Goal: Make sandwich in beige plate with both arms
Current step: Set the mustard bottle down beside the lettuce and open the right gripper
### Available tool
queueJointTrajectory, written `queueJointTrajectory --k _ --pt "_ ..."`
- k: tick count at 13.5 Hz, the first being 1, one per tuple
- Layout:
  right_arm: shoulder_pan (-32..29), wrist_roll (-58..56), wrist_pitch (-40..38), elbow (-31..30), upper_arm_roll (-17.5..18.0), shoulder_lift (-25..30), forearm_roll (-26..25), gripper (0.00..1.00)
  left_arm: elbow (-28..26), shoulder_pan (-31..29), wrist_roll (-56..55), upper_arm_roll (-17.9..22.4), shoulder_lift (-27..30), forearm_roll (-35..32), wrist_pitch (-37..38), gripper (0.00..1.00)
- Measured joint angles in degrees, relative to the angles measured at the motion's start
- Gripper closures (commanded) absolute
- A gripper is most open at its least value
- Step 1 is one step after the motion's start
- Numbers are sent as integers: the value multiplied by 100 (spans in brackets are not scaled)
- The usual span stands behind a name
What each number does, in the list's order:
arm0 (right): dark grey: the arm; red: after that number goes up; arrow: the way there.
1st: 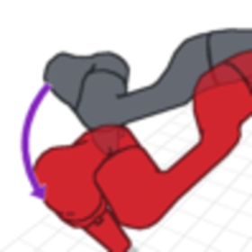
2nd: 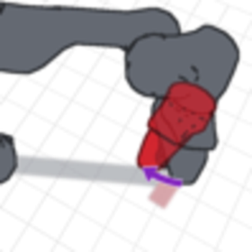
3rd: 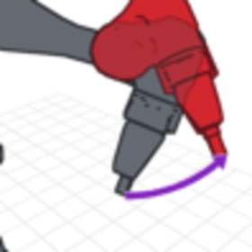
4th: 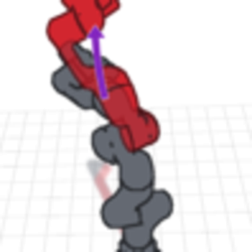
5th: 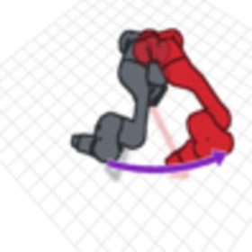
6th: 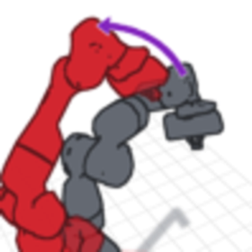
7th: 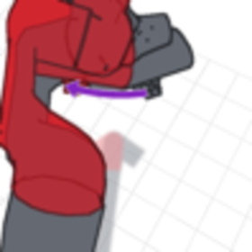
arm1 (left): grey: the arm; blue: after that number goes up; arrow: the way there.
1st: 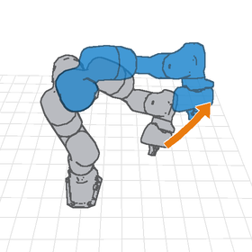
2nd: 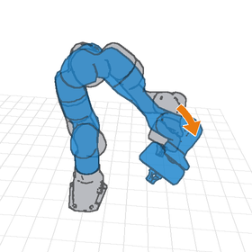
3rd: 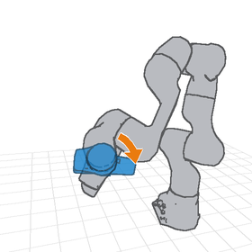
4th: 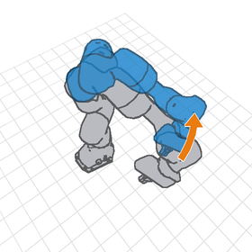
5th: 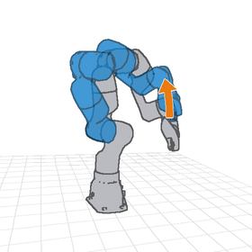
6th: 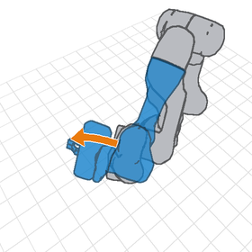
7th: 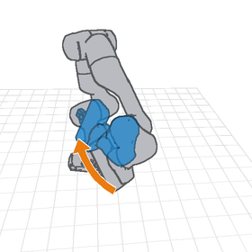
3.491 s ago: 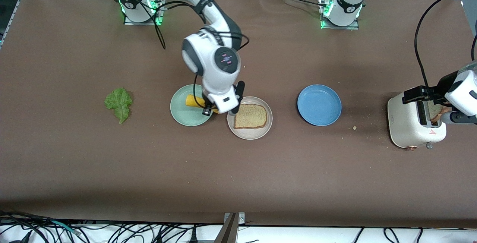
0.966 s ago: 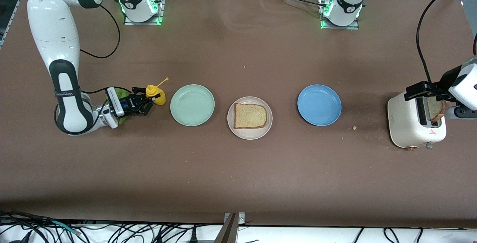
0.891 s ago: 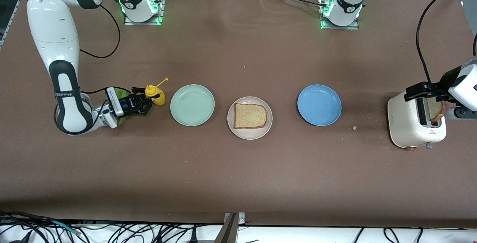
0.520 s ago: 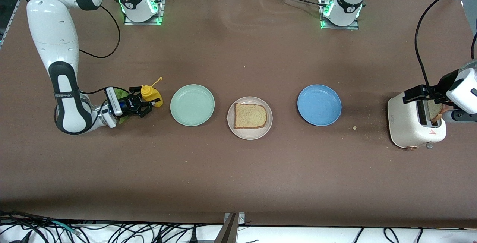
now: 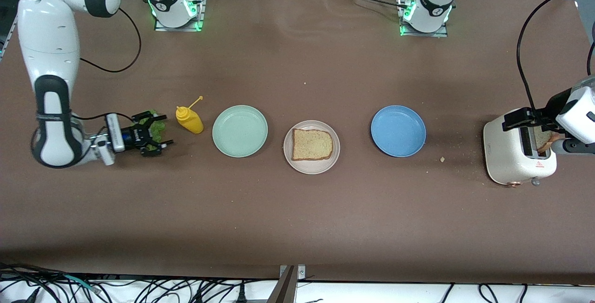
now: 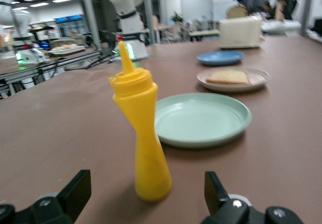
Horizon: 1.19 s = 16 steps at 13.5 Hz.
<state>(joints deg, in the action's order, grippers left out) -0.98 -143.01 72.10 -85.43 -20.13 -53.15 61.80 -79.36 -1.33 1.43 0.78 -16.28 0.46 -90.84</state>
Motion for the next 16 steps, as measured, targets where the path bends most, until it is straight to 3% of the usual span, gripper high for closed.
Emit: queueJointTrajectory --k 5,9,16 --pt "169 2409 -6 206 -421 561 -70 0 0 0 0 0 -22 0 -1 0" --pt "760 4594 63 229 -865 1069 -415 0 0 2 0 0 -23 0 -2 0" --pt "1714 6091 207 240 -1843 1448 -1526 0 -1 4 0 -1 -25 0 -2 0"
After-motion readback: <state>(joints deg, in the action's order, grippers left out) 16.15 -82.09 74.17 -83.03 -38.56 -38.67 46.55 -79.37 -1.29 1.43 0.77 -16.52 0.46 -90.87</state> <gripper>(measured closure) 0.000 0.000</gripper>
